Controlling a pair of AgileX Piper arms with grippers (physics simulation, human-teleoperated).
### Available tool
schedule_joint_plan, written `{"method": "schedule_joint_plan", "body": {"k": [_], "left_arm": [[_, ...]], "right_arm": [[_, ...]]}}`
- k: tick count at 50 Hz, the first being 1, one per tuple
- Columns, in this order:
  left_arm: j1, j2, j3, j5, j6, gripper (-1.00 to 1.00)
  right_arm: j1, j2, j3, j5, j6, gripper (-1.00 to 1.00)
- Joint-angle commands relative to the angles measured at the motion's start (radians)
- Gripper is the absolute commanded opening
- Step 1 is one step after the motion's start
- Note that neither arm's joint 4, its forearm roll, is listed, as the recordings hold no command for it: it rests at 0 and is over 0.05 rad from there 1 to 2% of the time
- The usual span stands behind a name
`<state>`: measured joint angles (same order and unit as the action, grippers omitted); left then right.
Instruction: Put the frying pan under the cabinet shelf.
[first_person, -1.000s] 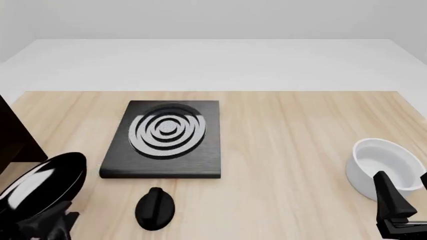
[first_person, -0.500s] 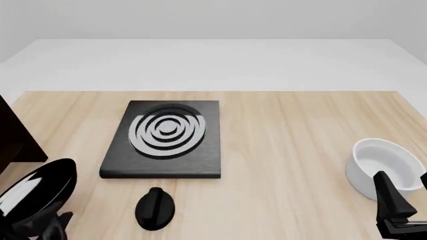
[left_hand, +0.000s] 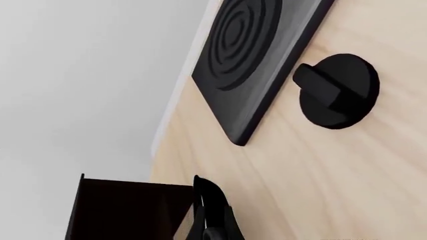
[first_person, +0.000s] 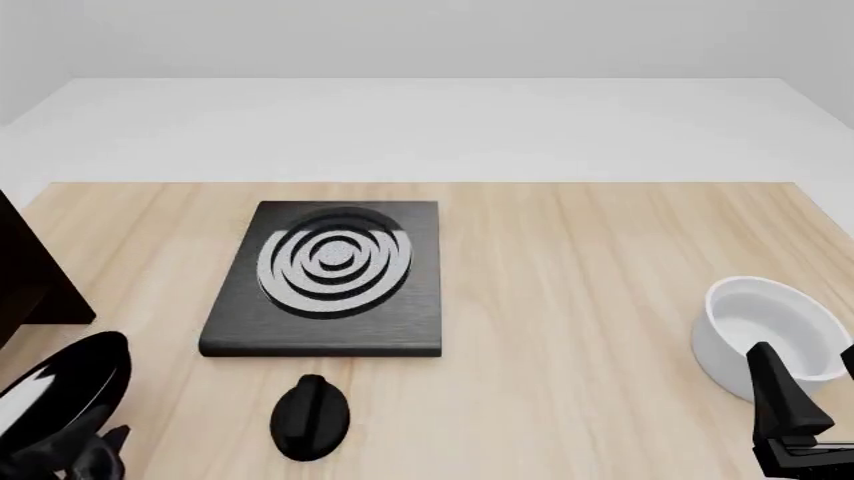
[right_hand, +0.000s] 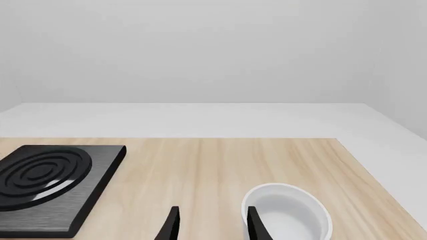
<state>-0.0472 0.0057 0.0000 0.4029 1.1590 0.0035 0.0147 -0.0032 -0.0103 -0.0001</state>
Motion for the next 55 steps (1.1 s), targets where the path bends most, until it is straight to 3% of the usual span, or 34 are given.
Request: {"method": "schedule_joint_plan", "body": {"k": [1,24,55], "left_arm": [[0.044,-0.006,0.0,-0.014,0.005,-1.0],[0.073,-0.006,0.0,-0.004,-0.086,-1.0],[0.151,0.0,0.0,0.003,-0.12,-1.0]], "right_arm": [[0.0,0.0,0.0,0.0,0.0,1.0],[0.0,0.0,0.0,0.0,0.0,1.0],[0.0,0.0,0.0,0.0,0.0,1.0]]}}
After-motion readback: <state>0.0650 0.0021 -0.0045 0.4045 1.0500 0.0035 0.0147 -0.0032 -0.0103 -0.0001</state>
